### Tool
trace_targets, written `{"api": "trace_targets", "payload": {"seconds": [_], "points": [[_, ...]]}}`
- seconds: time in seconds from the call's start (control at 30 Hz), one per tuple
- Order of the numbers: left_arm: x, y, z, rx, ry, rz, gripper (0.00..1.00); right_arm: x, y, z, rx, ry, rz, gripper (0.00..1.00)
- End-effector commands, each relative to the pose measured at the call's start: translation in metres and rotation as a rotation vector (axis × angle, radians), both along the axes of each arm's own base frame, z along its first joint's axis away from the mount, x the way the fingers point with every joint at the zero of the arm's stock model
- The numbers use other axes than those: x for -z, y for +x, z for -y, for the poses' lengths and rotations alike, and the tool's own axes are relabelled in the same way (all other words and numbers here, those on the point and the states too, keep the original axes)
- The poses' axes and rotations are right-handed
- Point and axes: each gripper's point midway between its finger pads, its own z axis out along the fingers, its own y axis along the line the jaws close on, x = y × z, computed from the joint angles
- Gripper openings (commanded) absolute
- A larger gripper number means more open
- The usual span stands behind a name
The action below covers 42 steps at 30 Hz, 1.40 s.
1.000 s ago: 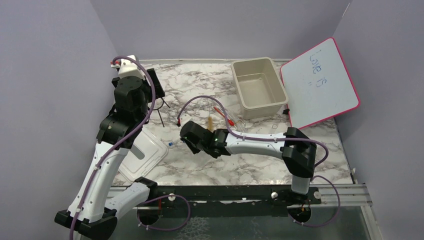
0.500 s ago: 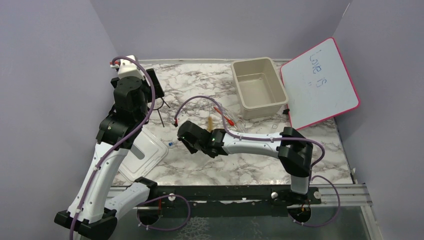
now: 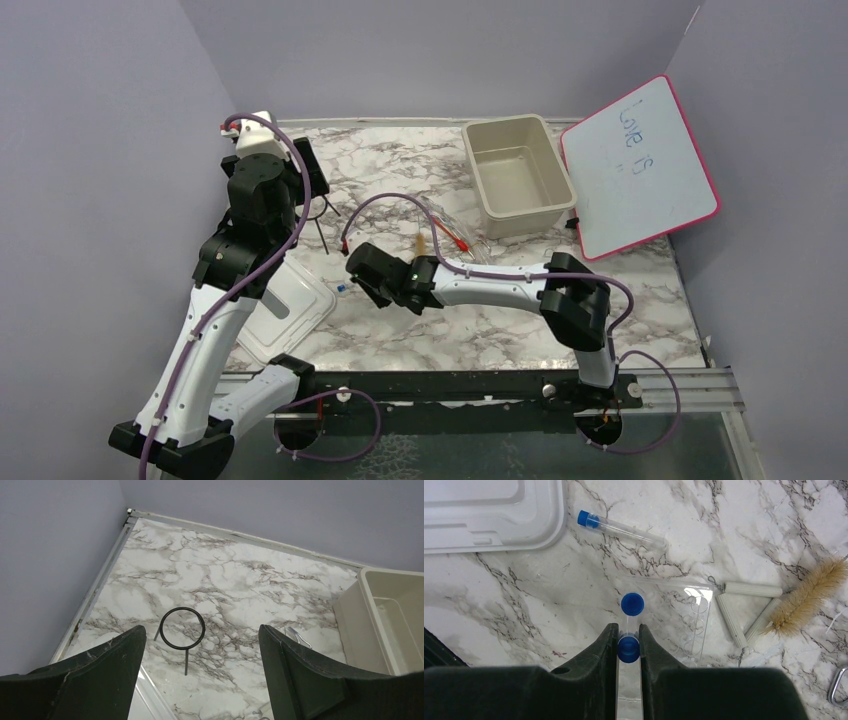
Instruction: Organize the chemistry lab equipment
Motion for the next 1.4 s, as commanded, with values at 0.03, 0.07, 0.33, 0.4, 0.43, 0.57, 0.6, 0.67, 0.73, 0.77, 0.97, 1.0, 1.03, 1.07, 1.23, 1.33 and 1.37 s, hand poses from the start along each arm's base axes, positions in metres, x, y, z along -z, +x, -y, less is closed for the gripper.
{"api": "trace_targets", "payload": {"seconds": [0.03, 0.07, 0.33, 0.4, 0.43, 0.57, 0.6, 0.67, 0.73, 0.77, 0.97, 1.0, 1.03, 1.07, 1.23, 1.33, 1.37], "points": [[-0.008, -0.002, -0.004, -0.011, 0.002, 0.032, 0.86, 0.004, 0.002, 0.001, 0.020, -0.048, 0.006, 0.18], [-0.008, -0.002, -0.004, -0.011, 0.001, 0.034, 0.86, 0.004, 0.001, 0.000, 0.018, -0.046, 0.001, 0.18], [-0.008, -0.002, -0.004, -0.011, 0.000, 0.035, 0.86, 0.014, 0.001, -0.001, 0.034, -0.060, -0.014, 0.25], [-0.007, -0.002, -0.004, -0.011, 0.000, 0.035, 0.86, 0.016, 0.000, -0.001, 0.036, -0.059, -0.022, 0.27], [-0.007, -0.002, -0.005, -0.013, -0.001, 0.034, 0.86, 0.016, 0.000, -0.001, 0.037, -0.058, -0.022, 0.28], [-0.007, -0.003, -0.004, -0.011, -0.010, 0.037, 0.86, 0.012, 0.001, 0.000, 0.051, -0.052, -0.019, 0.36], [-0.007, -0.003, -0.004, -0.012, -0.011, 0.037, 0.86, 0.011, 0.001, 0.000, 0.055, -0.048, -0.021, 0.41], [-0.007, -0.003, -0.004, -0.012, -0.011, 0.037, 0.86, 0.003, -0.001, 0.000, 0.059, -0.026, -0.027, 0.50], [-0.006, -0.002, -0.003, -0.008, -0.013, 0.033, 0.87, -0.008, -0.003, -0.002, 0.060, 0.009, -0.033, 0.57], [-0.004, -0.002, -0.002, -0.004, -0.014, 0.029, 0.87, -0.015, -0.003, -0.002, 0.060, 0.029, -0.033, 0.59], [0.026, 0.003, 0.010, 0.032, -0.043, -0.043, 0.86, -0.063, -0.007, 0.003, 0.064, 0.181, -0.022, 0.64], [0.036, 0.004, 0.011, 0.029, -0.051, -0.063, 0.85, -0.069, -0.006, 0.006, 0.072, 0.205, -0.023, 0.64], [0.050, 0.005, 0.012, 0.024, -0.056, -0.091, 0.84, -0.073, -0.003, 0.011, 0.086, 0.223, -0.024, 0.64], [0.065, 0.006, 0.014, 0.026, -0.056, -0.123, 0.82, -0.077, 0.000, 0.016, 0.101, 0.241, -0.024, 0.64], [0.136, 0.004, 0.031, 0.086, -0.093, -0.309, 0.74, -0.084, 0.006, 0.045, 0.166, 0.303, -0.023, 0.62], [0.177, -0.002, 0.043, 0.131, -0.130, -0.438, 0.65, -0.083, 0.013, 0.065, 0.227, 0.343, -0.034, 0.60], [0.190, -0.004, 0.045, 0.140, -0.136, -0.481, 0.62, -0.082, 0.016, 0.071, 0.242, 0.356, -0.042, 0.59]]}}
